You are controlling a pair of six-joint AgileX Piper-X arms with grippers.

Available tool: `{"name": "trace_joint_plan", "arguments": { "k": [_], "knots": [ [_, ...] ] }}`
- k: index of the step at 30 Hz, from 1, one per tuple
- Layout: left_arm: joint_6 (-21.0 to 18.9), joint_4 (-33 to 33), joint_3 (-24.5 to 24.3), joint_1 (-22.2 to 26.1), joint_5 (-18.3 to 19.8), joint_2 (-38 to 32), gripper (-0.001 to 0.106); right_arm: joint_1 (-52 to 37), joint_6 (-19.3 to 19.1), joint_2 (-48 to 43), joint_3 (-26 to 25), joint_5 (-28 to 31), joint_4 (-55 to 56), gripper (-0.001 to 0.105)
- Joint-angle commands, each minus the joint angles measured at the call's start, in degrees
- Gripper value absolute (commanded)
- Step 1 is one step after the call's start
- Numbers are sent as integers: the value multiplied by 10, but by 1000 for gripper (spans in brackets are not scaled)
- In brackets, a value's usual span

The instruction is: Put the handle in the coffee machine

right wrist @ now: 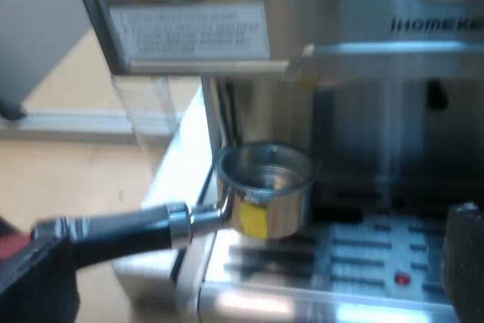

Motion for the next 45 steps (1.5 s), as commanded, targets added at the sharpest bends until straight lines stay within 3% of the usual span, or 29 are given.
{"name": "trace_joint_plan", "arguments": {
  "k": [1,12,14,17,27,32,34,45],
  "knots": [
    [16,-11,-14,0,48,4,0,-2,-21,13,1,22,-34,105],
    [28,-15,-35,-3,83,36,0,-4,-39,41,5,22,-88,105],
    [71,-23,-35,-3,89,40,0,-4,-39,41,5,22,-88,105],
    [94,-40,-35,-3,91,44,0,-4,-39,41,5,22,-88,105],
    [93,-70,-35,-35,103,61,0,-4,-39,41,5,22,-88,105],
    [72,-100,-35,-36,102,62,0,-4,-39,41,5,22,-88,105],
    [10,-149,-35,-36,102,69,0,-4,-39,41,5,22,-88,105],
    [-14,-188,-36,-36,109,72,0,-4,-39,41,5,22,-88,105]
  ]
}}
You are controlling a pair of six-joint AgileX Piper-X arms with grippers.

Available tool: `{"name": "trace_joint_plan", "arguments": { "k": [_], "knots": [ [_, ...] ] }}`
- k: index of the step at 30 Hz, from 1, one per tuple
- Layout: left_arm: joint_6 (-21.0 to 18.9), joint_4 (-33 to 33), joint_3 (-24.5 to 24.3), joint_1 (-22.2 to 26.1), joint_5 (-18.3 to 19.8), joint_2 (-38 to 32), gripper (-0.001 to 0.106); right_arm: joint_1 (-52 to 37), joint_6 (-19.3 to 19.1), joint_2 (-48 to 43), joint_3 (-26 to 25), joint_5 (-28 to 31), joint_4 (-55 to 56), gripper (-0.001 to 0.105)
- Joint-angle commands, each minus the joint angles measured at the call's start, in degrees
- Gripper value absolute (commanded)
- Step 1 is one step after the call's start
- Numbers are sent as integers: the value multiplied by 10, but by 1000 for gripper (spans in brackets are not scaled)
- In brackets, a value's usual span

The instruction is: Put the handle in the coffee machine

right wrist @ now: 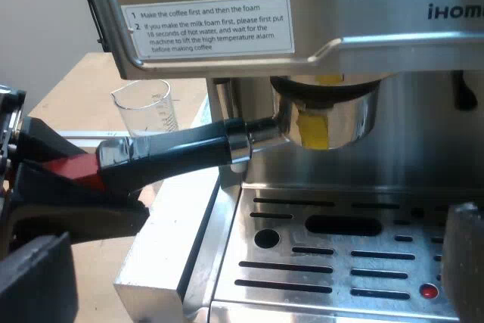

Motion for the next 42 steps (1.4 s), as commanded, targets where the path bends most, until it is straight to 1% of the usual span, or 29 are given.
{"name": "trace_joint_plan", "arguments": {
  "k": [1,2,4,6,10,13,17,20,24,27,29,31,33,35,38,42],
  "knots": [
    [-9,-13,-8,-2,40,-4,0,-2,-8,-5,-2,7,-4,105],
    [-13,-16,-8,-2,61,-4,0,-2,-8,-5,-2,7,-4,105],
    [-13,-16,-8,-2,66,-4,0,-2,-8,-5,-2,7,-4,105],
    [-13,-19,-8,-2,82,-4,0,-2,-8,-5,-2,7,-4,105],
    [-13,-25,-8,-2,88,-4,0,-2,-8,-5,-2,7,-4,105],
    [-13,-50,-8,-2,88,-4,0,-2,-8,-5,-2,7,-4,105],
    [-13,-87,-8,-4,109,-4,0,-2,-8,-5,-2,7,-4,105],
    [-13,-97,-8,-11,110,-4,0,-2,-8,-5,-2,7,-4,105],
    [-13,-97,-8,-34,110,-4,0,-2,-8,-5,-2,7,-4,105],
    [-13,-97,-8,-42,108,-4,0,-2,-8,-5,-2,7,-3,105],
    [-13,-97,-8,-42,108,-4,0,-2,-8,-5,-2,7,-4,105],
    [-13,-97,-8,-38,91,-4,0,-2,-8,-5,-2,7,1,105],
    [-13,-97,-8,-33,86,-4,0,-2,-8,-5,-2,7,10,105],
    [-13,-97,-8,-29,86,-4,0,-2,-8,-5,-2,7,14,105],
    [-32,-97,-9,-22,86,-4,0,-2,-8,-5,-2,7,14,105],
    [-38,-97,-10,-18,100,-4,0,-2,-7,-5,-2,7,14,105]
  ]
}}
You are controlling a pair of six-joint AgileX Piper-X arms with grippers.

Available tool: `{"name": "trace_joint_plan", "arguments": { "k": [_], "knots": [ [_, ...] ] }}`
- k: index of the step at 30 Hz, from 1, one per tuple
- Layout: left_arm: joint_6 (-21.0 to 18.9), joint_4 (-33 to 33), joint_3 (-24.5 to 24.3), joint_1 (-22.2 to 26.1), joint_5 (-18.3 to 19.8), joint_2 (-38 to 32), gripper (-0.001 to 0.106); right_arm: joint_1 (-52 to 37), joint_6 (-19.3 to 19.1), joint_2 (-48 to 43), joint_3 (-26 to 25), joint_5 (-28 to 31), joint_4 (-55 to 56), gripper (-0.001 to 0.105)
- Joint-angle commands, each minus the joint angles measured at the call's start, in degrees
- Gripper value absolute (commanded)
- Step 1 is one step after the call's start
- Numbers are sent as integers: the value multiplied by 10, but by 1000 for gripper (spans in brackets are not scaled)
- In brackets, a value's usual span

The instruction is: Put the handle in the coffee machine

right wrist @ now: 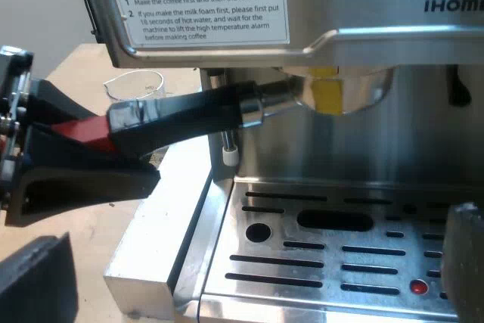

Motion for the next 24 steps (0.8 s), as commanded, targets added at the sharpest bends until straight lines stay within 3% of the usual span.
{"name": "trace_joint_plan", "arguments": {
  "k": [1,13,24],
  "knots": [
    [-10,-19,-13,-1,71,-10,0,-2,-7,-5,-2,7,0,105],
    [-55,-16,-36,0,72,-27,0,-2,-7,-5,-2,5,0,105],
    [-56,76,-47,0,89,-39,0,-2,-7,-5,-2,0,0,105]
  ]
}}
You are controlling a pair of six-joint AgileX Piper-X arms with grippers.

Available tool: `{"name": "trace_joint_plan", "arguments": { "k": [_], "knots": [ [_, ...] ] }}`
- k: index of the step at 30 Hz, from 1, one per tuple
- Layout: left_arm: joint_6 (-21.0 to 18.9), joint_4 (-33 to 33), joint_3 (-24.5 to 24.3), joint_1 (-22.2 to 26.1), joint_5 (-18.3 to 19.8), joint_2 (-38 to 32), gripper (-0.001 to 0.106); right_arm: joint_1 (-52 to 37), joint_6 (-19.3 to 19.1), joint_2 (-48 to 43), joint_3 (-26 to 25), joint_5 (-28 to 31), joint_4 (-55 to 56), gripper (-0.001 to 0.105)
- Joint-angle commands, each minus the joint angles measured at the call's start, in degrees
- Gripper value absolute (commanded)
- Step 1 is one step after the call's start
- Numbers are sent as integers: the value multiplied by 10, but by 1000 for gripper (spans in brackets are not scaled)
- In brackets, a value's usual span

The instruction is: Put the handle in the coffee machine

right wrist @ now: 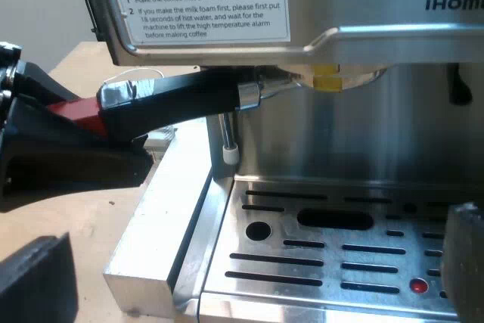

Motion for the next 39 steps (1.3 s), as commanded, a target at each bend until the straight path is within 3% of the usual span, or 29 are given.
{"name": "trace_joint_plan", "arguments": {
  "k": [1,11,15,18,20,31,36,39],
  "knots": [
    [-4,8,-22,0,91,-22,0,-2,-7,-5,-2,0,-1,105],
    [-2,16,-36,0,91,-22,0,-7,-7,-3,-2,0,-1,103],
    [-2,16,-36,0,91,-22,0,-25,-7,4,-2,-3,-2,83],
    [-2,16,-36,0,91,-22,0,-47,-7,11,-2,-16,-2,53],
    [-2,16,-36,0,91,-22,0,-58,-7,14,-2,-29,-3,49],
    [-2,16,-36,0,91,-22,0,-87,-7,79,-1,-28,-72,48],
    [-2,16,-36,0,91,-22,0,-99,-7,129,-1,42,-148,48],
    [-2,16,-36,0,91,-22,0,-105,-22,143,-1,51,-147,48]
  ]
}}
